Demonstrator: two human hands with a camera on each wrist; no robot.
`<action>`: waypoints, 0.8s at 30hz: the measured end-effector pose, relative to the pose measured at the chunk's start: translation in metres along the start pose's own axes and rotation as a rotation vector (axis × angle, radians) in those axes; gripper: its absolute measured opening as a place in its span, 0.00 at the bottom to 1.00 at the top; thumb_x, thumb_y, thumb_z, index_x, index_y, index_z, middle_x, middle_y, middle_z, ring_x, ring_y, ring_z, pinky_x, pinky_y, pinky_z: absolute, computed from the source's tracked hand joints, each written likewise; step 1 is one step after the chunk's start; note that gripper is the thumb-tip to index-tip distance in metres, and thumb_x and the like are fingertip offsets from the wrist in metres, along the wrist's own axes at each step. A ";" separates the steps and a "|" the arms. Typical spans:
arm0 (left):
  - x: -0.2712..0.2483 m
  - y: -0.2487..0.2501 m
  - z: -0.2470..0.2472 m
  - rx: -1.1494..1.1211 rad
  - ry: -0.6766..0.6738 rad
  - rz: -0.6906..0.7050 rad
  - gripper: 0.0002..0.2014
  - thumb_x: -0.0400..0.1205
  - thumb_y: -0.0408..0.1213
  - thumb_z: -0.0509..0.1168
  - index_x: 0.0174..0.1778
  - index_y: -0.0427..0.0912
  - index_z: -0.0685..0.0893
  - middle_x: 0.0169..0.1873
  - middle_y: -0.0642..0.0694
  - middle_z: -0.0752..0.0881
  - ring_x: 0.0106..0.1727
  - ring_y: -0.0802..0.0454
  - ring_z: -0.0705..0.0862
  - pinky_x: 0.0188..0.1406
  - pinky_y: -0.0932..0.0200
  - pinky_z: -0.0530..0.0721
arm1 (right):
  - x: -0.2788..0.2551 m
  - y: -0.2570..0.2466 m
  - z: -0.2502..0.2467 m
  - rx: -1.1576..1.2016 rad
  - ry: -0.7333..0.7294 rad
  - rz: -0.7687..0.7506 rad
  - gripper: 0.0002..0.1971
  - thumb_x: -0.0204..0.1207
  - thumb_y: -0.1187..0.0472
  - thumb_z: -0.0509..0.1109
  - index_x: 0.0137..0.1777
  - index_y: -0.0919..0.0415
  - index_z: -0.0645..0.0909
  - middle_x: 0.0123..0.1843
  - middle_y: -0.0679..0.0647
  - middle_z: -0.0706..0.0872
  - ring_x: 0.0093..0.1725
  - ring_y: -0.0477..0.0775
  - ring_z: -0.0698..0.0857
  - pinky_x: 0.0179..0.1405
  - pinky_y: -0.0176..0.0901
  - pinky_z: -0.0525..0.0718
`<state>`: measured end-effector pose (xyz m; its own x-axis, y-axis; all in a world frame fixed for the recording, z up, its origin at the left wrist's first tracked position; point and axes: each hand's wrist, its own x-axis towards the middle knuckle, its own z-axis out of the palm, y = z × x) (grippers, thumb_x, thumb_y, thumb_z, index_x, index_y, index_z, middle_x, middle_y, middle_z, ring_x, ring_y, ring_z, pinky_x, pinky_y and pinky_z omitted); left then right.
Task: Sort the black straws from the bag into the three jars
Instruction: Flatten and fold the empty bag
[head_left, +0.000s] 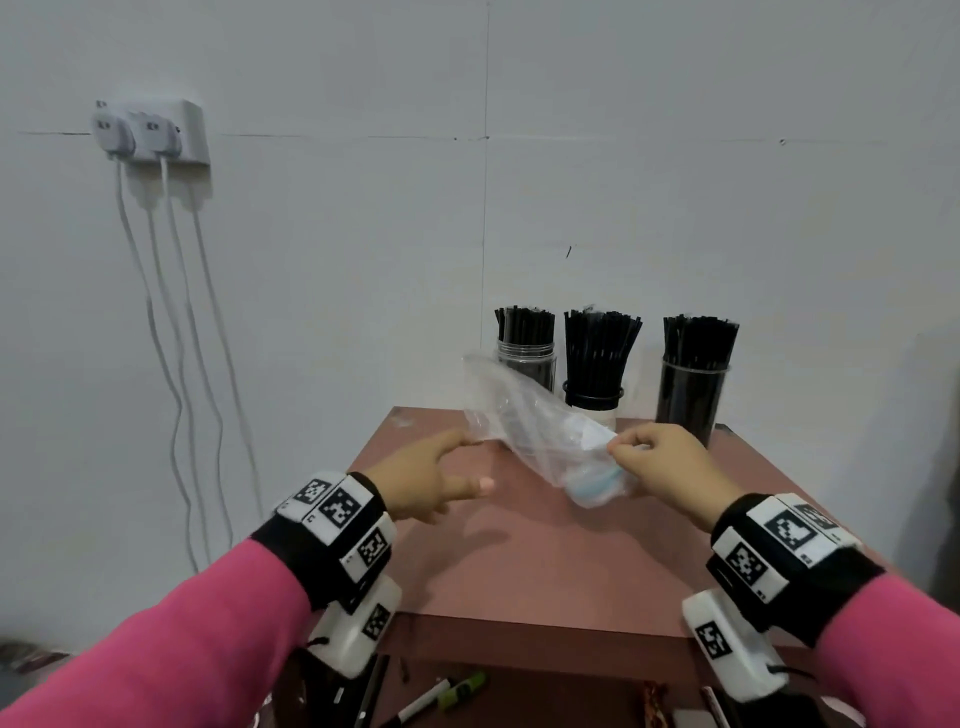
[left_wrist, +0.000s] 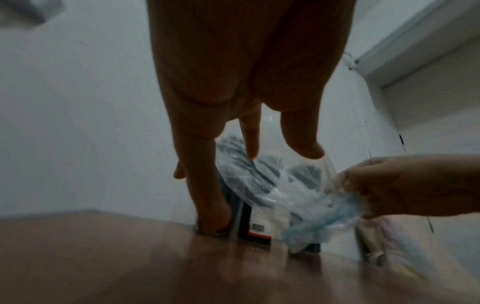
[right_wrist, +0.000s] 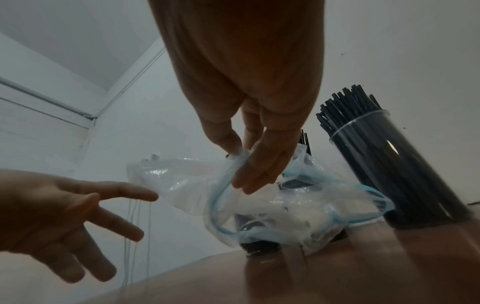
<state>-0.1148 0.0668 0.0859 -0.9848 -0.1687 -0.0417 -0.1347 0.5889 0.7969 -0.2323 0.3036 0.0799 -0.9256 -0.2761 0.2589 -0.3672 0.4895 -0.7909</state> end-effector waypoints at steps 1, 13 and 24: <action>0.001 0.000 0.004 -0.070 0.033 0.029 0.27 0.78 0.46 0.73 0.71 0.60 0.71 0.57 0.45 0.77 0.43 0.47 0.85 0.54 0.48 0.88 | 0.000 -0.001 0.001 0.001 -0.011 -0.006 0.07 0.77 0.63 0.69 0.39 0.62 0.86 0.35 0.56 0.88 0.31 0.53 0.87 0.44 0.53 0.90; 0.004 0.027 0.019 -0.434 0.323 0.228 0.22 0.75 0.47 0.74 0.58 0.39 0.78 0.52 0.40 0.85 0.48 0.48 0.88 0.35 0.57 0.88 | -0.009 -0.006 -0.006 -0.247 -0.014 -0.126 0.08 0.72 0.57 0.78 0.49 0.54 0.85 0.41 0.39 0.77 0.40 0.35 0.75 0.32 0.22 0.71; 0.027 -0.011 -0.009 -0.600 0.545 -0.032 0.16 0.80 0.22 0.67 0.55 0.39 0.67 0.30 0.41 0.80 0.20 0.50 0.77 0.16 0.60 0.82 | 0.006 0.014 -0.051 0.156 0.250 -0.086 0.08 0.80 0.63 0.68 0.41 0.58 0.86 0.39 0.58 0.91 0.35 0.50 0.90 0.35 0.36 0.88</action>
<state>-0.1384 0.0484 0.0812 -0.7689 -0.6304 0.1063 0.0724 0.0793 0.9942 -0.2477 0.3506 0.0988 -0.8924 -0.0892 0.4423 -0.4450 0.3352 -0.8304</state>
